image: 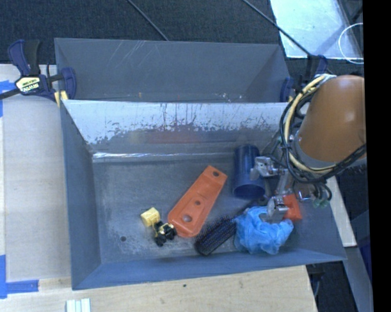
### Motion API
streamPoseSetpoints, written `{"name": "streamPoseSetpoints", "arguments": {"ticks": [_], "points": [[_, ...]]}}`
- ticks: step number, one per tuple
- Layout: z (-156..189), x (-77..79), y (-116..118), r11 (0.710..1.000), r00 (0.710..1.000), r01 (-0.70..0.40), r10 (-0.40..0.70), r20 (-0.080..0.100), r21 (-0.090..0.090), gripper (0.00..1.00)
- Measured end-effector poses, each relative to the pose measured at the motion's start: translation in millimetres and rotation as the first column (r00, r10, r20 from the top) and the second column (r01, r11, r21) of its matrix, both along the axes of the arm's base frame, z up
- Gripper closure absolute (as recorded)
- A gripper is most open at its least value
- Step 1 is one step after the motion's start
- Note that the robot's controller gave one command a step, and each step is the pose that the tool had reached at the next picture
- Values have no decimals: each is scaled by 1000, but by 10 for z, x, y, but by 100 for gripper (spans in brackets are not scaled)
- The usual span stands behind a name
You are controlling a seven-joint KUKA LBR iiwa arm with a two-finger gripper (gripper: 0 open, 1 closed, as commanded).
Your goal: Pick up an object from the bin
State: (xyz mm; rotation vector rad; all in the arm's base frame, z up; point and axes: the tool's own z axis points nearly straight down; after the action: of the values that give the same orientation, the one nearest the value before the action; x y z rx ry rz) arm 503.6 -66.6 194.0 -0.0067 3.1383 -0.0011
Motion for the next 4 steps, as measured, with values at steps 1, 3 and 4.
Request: {"name": "streamPoseSetpoints", "arguments": {"ticks": [1, 3, 4], "points": [[0, 0, 0, 1000, 1000, 0, 0, 0, 0, 0], [-556, 149, 277, 996, 996, -89, 89, 3, -2, 0], [-1241, 264, 311, 978, 978, -209, 209, -7, 0, 0]]}}
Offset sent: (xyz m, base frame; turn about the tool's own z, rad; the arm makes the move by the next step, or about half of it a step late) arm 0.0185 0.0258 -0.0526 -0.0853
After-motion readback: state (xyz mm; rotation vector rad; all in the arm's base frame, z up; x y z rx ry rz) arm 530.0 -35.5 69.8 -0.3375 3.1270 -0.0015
